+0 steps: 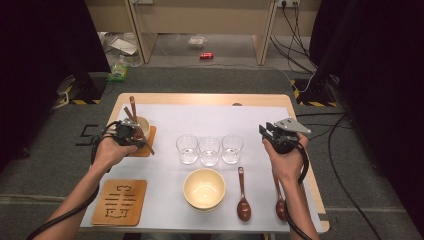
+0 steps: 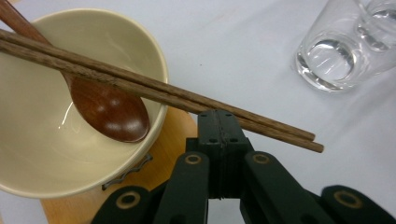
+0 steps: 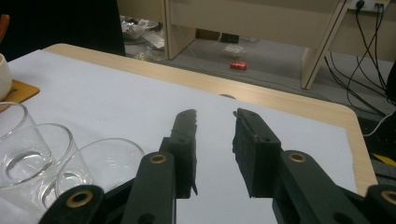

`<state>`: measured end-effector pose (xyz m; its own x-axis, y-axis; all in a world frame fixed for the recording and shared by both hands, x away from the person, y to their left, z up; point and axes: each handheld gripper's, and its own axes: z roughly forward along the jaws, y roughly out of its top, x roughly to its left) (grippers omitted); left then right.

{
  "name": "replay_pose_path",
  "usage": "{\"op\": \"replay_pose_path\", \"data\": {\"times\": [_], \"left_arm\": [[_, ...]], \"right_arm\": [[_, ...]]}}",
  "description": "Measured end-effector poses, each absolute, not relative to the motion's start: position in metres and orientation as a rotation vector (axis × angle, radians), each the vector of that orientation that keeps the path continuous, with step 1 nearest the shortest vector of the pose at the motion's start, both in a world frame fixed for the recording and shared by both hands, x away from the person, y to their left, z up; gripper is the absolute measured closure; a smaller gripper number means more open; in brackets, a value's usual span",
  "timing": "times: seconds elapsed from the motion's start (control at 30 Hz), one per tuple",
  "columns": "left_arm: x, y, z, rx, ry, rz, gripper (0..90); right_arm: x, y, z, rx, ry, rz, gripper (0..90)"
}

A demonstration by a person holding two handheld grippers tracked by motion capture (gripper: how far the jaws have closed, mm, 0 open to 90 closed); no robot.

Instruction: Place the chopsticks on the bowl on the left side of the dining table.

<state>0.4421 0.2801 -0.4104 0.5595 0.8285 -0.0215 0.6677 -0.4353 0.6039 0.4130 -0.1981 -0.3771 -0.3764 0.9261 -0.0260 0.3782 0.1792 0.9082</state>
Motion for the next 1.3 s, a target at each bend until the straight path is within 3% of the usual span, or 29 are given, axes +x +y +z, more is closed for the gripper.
{"op": "replay_pose_path", "data": {"times": [0.27,0.63,1.03,1.3], "left_arm": [[0.467,0.295,-0.386,2.147,1.236,0.438,89.8],[0.526,0.296,-0.407,2.099,1.392,0.561,89.9],[0.532,0.295,-0.411,2.134,1.415,0.646,89.9],[0.534,0.296,-0.411,2.145,1.434,0.634,89.9]], "right_arm": [[0.410,-0.201,-0.381,1.229,1.862,1.157,68.9],[0.405,-0.202,-0.386,1.239,1.861,1.163,68.8],[0.402,-0.203,-0.391,1.236,1.868,1.161,68.7],[0.403,-0.202,-0.391,1.236,1.872,1.161,68.7]]}}
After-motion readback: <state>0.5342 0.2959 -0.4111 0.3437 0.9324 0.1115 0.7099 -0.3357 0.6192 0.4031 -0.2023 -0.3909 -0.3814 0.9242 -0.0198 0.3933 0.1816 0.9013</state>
